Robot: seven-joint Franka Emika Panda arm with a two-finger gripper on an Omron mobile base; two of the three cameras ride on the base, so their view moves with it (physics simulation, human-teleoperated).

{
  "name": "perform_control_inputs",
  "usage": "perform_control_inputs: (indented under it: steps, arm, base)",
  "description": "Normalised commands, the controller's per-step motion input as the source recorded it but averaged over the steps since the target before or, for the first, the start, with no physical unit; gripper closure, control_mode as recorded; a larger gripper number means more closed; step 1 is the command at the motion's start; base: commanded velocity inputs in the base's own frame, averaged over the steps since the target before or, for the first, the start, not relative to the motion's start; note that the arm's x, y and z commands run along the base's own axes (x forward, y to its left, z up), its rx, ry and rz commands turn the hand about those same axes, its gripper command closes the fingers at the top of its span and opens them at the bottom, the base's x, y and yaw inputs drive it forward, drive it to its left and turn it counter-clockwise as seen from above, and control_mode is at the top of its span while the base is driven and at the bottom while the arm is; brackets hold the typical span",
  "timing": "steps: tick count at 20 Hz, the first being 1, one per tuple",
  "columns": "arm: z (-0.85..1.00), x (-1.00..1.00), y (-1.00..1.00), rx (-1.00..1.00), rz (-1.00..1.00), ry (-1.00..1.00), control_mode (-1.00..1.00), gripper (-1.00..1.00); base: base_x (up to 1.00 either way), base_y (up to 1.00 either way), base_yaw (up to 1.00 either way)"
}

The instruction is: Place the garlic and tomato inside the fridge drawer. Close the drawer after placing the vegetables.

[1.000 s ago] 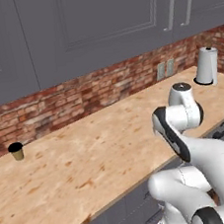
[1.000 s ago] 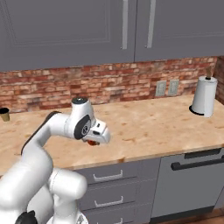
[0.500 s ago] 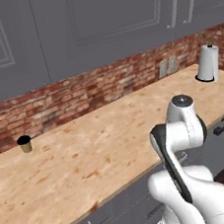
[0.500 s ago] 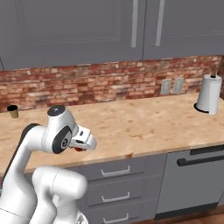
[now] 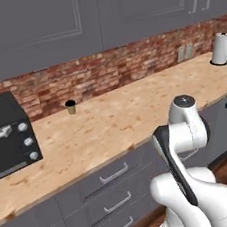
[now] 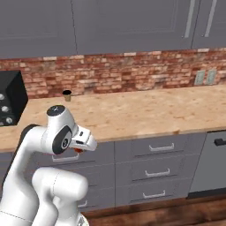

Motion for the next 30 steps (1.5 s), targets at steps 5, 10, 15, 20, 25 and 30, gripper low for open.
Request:
perform_control_inputs:
  steps: [5,10,15,20,25,30]
  arm:
    - [0.00,0.00,0.00,0.00,0.00,0.00,1.00,1.00]
    - [0.00,0.00,0.00,0.00,0.00,0.00,1.00,1.00]
    - [0.00,0.00,0.00,0.00,0.00,0.00,1.00,1.00]
    - [0.00,0.00,0.00,0.00,0.00,0.00,1.00,1.00]
    - [0.00,0.00,0.00,0.00,0.00,0.00,1.00,1.00]
    - [0.00,0.00,0.00,0.00,0.00,0.00,1.00,1.00]
  base:
    - [-1.00,0.57,0.15]
    - [-1.00,0.66,0.20]
    - [-1.00,0.82,0.46]
    - [-0.83,0.91,0.64]
    - [-0.66,0.93,0.70]
    - [-0.28,0.99,0.61]
